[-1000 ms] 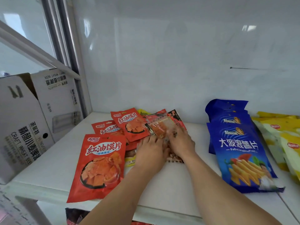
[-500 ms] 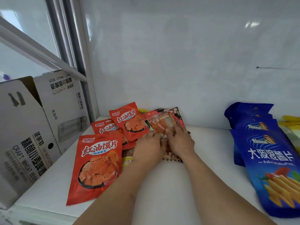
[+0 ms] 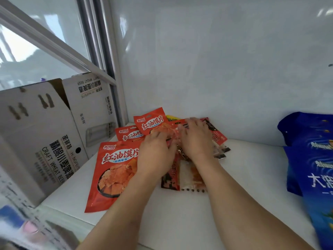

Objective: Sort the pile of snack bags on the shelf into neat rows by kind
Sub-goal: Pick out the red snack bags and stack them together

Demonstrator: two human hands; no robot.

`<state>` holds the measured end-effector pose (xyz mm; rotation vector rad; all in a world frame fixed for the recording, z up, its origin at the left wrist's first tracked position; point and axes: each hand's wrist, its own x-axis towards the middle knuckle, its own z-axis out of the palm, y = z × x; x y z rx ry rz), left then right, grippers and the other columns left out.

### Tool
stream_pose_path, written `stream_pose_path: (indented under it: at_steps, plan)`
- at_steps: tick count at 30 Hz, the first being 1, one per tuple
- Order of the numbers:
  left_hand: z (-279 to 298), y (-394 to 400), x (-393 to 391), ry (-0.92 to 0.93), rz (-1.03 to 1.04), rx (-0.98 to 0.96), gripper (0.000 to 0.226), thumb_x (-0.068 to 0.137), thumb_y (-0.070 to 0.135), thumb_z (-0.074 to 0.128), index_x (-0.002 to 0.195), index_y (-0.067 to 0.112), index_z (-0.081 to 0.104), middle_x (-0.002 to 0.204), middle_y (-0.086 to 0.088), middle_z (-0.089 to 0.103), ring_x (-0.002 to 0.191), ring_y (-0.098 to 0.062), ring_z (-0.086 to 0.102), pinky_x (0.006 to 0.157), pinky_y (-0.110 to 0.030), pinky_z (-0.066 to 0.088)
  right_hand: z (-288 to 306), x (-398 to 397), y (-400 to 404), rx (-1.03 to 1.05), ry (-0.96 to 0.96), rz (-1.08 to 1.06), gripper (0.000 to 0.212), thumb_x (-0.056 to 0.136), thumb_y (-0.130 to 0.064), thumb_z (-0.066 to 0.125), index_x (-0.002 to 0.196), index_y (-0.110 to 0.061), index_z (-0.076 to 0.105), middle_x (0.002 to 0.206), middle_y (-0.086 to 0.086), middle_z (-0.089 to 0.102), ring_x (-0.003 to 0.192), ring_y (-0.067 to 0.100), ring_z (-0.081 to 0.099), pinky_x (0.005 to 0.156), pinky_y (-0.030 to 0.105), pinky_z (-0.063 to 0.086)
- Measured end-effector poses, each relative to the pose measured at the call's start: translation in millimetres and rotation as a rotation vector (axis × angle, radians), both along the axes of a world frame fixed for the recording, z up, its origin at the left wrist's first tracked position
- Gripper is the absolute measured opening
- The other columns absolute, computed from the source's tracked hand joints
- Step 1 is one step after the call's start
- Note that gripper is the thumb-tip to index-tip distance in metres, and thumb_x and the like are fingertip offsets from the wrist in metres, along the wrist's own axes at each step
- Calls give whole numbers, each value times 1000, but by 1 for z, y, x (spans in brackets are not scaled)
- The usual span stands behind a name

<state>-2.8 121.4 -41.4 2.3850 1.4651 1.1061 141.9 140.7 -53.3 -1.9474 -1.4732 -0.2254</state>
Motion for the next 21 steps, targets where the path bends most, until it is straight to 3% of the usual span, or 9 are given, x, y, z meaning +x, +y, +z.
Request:
stream_pose_path:
  at_steps: [4, 7, 10, 13, 15, 18, 21]
  plan:
    - [1, -2, -34, 65, 155, -48, 37, 95, 35, 53, 127, 19, 63, 131, -3, 62, 126, -26, 49, 107, -41, 38, 2, -29, 24, -140, 78, 289, 38, 98, -41, 46, 127, -22, 60, 125, 5, 64, 115, 27, 60, 96, 43, 49]
    - [1, -4, -60, 120, 240, -214, 52, 96, 39, 50, 145, 23, 45, 152, -2, 45, 146, -28, 28, 118, -44, 21, 1, -40, 36, -220, 73, 277, 36, 98, -40, 49, 126, -20, 60, 125, 6, 62, 113, 28, 60, 94, 44, 50]
    - [0, 0, -77, 176, 220, -313, 62, 95, 37, 51, 152, 22, 32, 160, -2, 30, 151, -27, 14, 122, -46, 12, 2, -42, 47, -290, 21, 175, 43, 99, -37, 48, 138, -19, 53, 137, 11, 53, 123, 33, 51, 103, 44, 44]
    - [-2, 8, -91, 263, 218, -299, 65, 93, 36, 55, 152, 22, 30, 160, -1, 29, 150, -27, 13, 123, -47, 13, 4, -47, 56, -434, 30, 92, 51, 100, -39, 47, 148, -20, 40, 149, 13, 41, 135, 37, 37, 111, 46, 33]
    - [-4, 13, -99, 291, 248, -313, 73, 91, 46, 60, 152, 22, 27, 161, -1, 26, 150, -28, 12, 122, -49, 15, 5, -50, 63, -503, 64, 52, 56, 100, -40, 46, 150, -19, 33, 153, 15, 36, 140, 38, 31, 113, 47, 29]
    - [-7, 20, -108, 298, 331, -399, 101, 80, 70, 62, 156, 20, 16, 164, -5, 17, 151, -33, 12, 119, -54, 17, 4, -51, 73, -554, 134, 6, 68, 97, -49, 46, 153, -16, 26, 154, 17, 35, 142, 38, 30, 114, 49, 29]
    - [-12, 26, -111, 271, 375, -475, 124, 68, 83, 61, 157, 16, 9, 164, -10, 14, 148, -37, 23, 115, -55, 26, 6, -52, 77, -571, 190, -4, 82, 89, -66, 49, 151, -17, 29, 152, 15, 39, 139, 38, 35, 112, 51, 34]
